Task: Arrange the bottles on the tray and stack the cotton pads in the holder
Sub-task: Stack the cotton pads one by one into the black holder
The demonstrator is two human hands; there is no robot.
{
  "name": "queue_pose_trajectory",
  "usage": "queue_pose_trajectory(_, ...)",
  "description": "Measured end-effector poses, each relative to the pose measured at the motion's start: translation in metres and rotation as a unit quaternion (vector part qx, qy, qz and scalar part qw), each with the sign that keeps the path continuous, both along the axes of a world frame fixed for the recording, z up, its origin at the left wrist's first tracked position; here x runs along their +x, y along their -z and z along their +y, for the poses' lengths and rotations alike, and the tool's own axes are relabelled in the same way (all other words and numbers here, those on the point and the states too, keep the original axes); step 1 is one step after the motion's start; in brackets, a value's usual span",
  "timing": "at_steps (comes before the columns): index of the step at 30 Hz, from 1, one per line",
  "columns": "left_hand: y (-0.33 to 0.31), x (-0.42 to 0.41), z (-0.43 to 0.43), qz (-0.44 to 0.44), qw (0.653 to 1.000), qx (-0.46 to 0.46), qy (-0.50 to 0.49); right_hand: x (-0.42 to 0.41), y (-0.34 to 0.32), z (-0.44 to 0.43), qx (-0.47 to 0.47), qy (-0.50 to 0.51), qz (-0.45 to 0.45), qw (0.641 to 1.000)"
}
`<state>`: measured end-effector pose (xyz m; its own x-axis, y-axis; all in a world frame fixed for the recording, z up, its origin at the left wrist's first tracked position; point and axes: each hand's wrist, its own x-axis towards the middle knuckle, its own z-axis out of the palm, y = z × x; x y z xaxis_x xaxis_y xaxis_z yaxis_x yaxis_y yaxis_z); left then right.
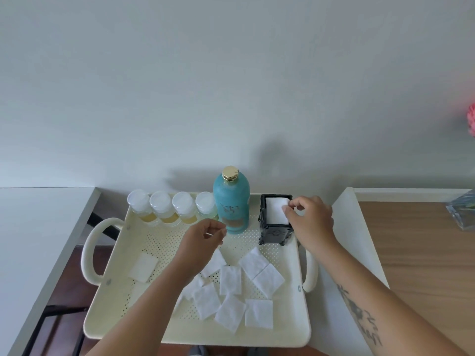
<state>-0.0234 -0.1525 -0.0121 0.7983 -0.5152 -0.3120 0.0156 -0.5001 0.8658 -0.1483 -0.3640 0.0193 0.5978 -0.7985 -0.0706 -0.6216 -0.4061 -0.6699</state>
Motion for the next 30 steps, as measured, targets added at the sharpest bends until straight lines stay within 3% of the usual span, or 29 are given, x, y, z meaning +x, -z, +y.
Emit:
queue_pose_trajectory(7,0.027,0.018,0.043,-0.065,0.99,0.108,-0.058,0.007,0.009,0.007,-0.116,-0.028,0.029,0.992)
queue_pose_trajectory(11,0.036,0.025,0.068,-0.123,0.979,0.142,-0.085,-0.002,0.01,0.014,-0.226,-0.056,-0.019,0.972)
queue_pose_trajectory(14,0.042,0.028,0.088,-0.207,0.953,0.201,-0.092,-0.009,0.015,0.017,-0.29,-0.127,-0.027,0.948)
queue_pose_trajectory(16,0.042,0.028,0.099,-0.238,0.933,0.251,-0.095,-0.008,0.018,0.016,-0.293,-0.16,0.02,0.943)
queue_pose_trajectory(19,0.044,0.028,0.107,-0.209,0.921,0.32,-0.071,-0.004,0.018,0.019,-0.281,-0.196,0.118,0.932)
queue_pose_trajectory(22,0.047,0.027,0.11,-0.146,0.911,0.382,-0.044,-0.003,0.016,0.019,-0.274,-0.22,0.158,0.923)
queue_pose_trajectory(30,0.057,0.026,0.12,-0.145,0.913,0.379,-0.052,-0.002,0.014,0.019,-0.262,-0.229,0.188,0.919)
